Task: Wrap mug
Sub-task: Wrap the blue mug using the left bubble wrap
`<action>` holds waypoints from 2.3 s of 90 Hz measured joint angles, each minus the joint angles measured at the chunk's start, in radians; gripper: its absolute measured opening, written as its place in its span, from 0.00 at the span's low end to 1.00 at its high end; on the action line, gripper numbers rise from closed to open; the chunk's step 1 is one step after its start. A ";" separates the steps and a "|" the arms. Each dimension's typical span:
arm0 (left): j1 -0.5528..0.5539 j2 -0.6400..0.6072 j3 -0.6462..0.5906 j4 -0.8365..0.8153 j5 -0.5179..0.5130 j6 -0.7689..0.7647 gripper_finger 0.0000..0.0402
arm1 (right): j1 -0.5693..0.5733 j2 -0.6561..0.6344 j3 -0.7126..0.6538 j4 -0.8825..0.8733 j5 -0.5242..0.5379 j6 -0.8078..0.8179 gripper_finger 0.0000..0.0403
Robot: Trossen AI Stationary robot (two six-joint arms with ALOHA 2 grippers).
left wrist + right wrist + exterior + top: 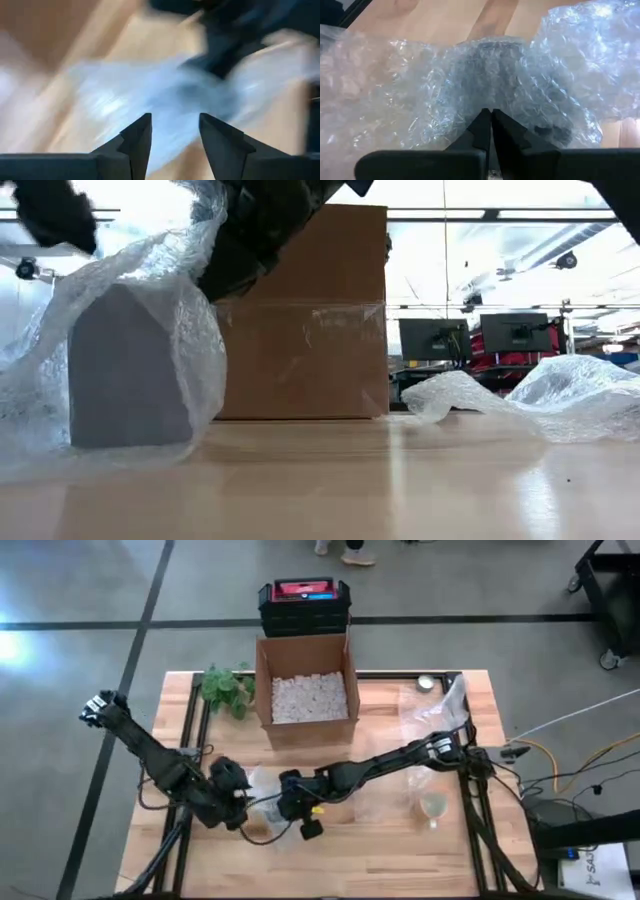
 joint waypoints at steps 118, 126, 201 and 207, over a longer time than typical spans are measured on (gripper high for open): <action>0.021 0.241 -0.133 0.631 -0.039 0.318 0.00 | -0.013 0.019 0.046 -0.076 0.081 -0.003 0.01; 0.020 0.204 -0.133 0.630 -0.037 0.331 0.00 | -0.012 0.036 0.031 -0.057 0.080 0.021 0.01; 0.022 0.155 -0.291 0.861 -0.100 0.386 0.00 | -0.010 -0.024 0.165 -0.223 0.082 -0.004 0.01; 0.023 0.166 -0.279 0.865 -0.102 0.383 0.00 | -0.012 -0.034 0.196 -0.278 0.081 0.006 0.01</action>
